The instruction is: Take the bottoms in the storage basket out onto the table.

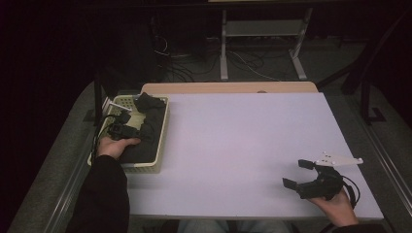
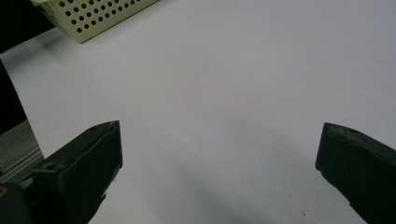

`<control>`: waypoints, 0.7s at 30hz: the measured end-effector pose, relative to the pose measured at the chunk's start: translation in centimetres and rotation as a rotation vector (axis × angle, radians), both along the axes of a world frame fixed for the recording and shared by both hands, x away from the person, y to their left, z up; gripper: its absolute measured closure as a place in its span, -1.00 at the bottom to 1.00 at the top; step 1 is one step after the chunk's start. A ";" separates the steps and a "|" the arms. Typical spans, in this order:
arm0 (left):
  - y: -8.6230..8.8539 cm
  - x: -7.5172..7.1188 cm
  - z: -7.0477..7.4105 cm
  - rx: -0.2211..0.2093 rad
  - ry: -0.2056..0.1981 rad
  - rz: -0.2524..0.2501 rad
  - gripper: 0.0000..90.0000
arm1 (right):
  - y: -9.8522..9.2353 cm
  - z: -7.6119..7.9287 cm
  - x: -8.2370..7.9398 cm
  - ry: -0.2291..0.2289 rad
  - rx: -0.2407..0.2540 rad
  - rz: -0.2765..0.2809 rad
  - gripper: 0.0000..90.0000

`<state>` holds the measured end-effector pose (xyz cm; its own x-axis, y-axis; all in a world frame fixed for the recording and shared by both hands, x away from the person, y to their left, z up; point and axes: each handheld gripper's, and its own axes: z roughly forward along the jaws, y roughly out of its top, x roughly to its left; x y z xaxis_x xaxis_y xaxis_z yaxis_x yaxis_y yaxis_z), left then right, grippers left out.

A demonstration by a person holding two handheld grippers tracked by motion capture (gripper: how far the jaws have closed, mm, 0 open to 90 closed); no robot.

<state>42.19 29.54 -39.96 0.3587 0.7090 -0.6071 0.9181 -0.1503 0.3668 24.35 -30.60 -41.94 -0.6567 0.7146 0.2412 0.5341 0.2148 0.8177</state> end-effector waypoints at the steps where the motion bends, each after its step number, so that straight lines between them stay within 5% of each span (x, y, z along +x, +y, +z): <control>1: 0.1 0.0 0.1 -0.008 -0.002 -0.002 0.27 | 0.0 0.0 0.0 -0.001 0.001 0.001 -1.00; 12: 1.0 -1.0 2.2 -0.048 -0.065 0.025 0.31 | -0.1 0.0 0.0 -0.003 0.003 -0.004 -1.00; 21: 1.0 -1.8 5.5 -0.014 -0.125 0.017 0.36 | -0.2 0.0 -0.1 -0.007 0.011 -0.014 -1.00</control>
<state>40.39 30.52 -34.49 0.4201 0.7074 -0.5684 0.8674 -0.1288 0.4807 24.26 -30.77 -41.93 -0.6481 0.7213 0.2445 0.5314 0.1983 0.8236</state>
